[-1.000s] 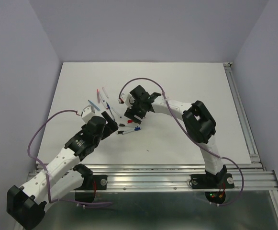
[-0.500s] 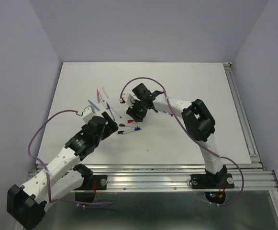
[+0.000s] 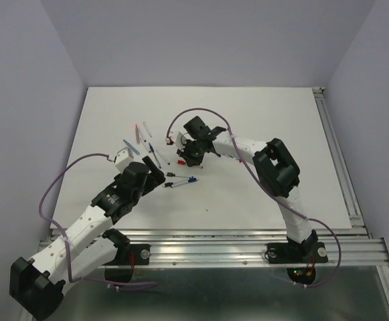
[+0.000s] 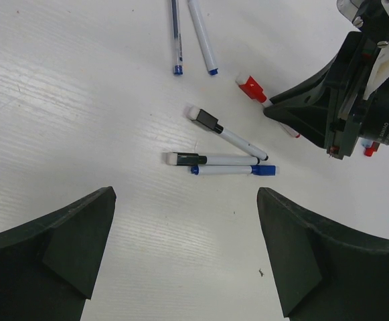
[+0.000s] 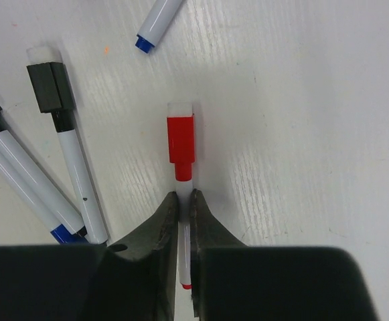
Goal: Open the pen caps
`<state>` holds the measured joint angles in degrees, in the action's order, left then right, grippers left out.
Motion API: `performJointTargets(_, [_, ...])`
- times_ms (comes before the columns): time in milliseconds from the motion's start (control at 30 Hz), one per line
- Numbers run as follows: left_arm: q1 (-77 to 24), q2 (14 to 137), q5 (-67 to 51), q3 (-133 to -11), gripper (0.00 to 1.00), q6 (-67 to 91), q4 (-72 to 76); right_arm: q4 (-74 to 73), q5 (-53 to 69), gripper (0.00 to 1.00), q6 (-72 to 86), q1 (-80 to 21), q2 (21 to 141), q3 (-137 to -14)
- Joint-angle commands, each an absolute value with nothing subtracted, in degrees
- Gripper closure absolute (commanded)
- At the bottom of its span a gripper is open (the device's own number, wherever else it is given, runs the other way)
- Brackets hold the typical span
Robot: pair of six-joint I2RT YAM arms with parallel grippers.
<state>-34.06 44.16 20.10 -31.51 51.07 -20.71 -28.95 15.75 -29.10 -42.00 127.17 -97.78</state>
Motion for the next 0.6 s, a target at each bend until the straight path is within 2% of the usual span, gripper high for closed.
performJointTargets(0, [-34.10,43.24,21.62,-33.13,0.01,50.80,-21.09,-30.94,14.06,0.96,-30.15,-41.92,129.64,-96.33])
performJointTargets(67, [-34.10,43.24,21.80,-33.31,0.01,51.15,-20.74,-27.71,13.80,0.99,-28.31,-41.92,127.20,-93.97])
performJointTargets(267, [-34.10,43.77,19.43,-34.98,0.01,51.07,-16.88,-8.81,8.97,0.99,-15.58,-41.84,116.04,-83.09])
performJointTargets(433, [-34.01,43.77,15.73,-35.60,0.01,50.36,-10.90,-3.43,12.65,0.99,-6.68,-41.84,109.17,-77.09])
performJointTargets(567, [-34.10,44.30,10.91,-34.98,0.01,49.83,-3.61,5.87,16.60,0.99,5.96,-41.92,102.41,-67.26])
